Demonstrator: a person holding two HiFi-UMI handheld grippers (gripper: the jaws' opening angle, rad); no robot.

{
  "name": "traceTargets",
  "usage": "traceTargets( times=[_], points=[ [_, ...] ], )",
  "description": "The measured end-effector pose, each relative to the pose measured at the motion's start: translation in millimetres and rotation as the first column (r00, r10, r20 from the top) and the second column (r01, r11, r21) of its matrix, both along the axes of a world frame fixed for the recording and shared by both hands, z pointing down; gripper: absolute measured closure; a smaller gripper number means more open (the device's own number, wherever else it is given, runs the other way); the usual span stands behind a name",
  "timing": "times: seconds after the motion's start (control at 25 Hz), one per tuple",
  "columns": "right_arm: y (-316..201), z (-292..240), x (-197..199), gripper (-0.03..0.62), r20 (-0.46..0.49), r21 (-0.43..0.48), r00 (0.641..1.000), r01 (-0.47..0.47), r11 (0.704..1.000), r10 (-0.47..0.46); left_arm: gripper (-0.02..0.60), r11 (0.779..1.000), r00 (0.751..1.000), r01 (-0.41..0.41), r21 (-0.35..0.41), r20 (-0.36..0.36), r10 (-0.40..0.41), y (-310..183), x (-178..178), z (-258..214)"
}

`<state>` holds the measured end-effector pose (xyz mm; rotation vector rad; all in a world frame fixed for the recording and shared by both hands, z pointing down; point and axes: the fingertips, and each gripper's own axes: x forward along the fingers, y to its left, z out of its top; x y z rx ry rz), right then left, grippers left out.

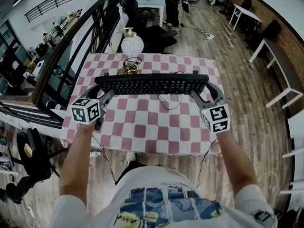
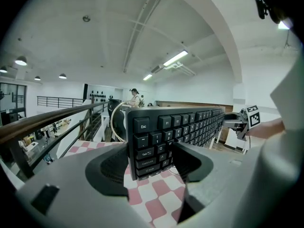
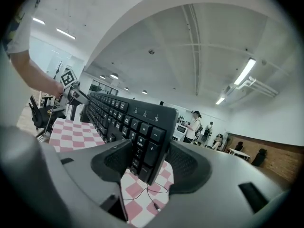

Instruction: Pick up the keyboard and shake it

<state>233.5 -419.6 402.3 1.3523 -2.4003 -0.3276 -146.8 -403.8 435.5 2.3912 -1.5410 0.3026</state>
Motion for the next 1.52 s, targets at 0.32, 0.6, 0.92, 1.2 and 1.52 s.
traceTargets(
  times=[0.32, 0.6, 0.92, 1.2, 1.52],
  points=[
    [20, -44, 18, 0.35, 0.0, 0.093, 1.0, -0.022, 0.995, 0.022, 0.293, 0.996, 1.0, 0.015, 0.088, 0.018, -0.016, 16, 18, -45],
    [36, -71, 33, 0.352, -0.017, 0.195, 1.0, -0.009, 0.981, 0.013, 0.293, 0.988, 0.999, 0.033, 0.153, 0.026, -0.038, 34, 33, -74],
    [56, -100, 44, 0.353, -0.053, 0.308, 0.998, -0.017, 0.951, 0.035, 0.293, 0.968, 0.998, 0.037, 0.25, 0.035, -0.047, 51, 43, -112],
    [70, -120, 51, 0.355, -0.085, 0.385, 0.995, -0.023, 0.923, 0.06, 0.293, 0.945, 0.997, 0.042, 0.325, 0.042, -0.058, 63, 48, -135],
    [76, -132, 51, 0.355, -0.115, 0.452, 0.989, -0.031, 0.891, 0.092, 0.293, 0.926, 0.996, 0.053, 0.375, 0.052, -0.078, 71, 47, -145]
  ],
)
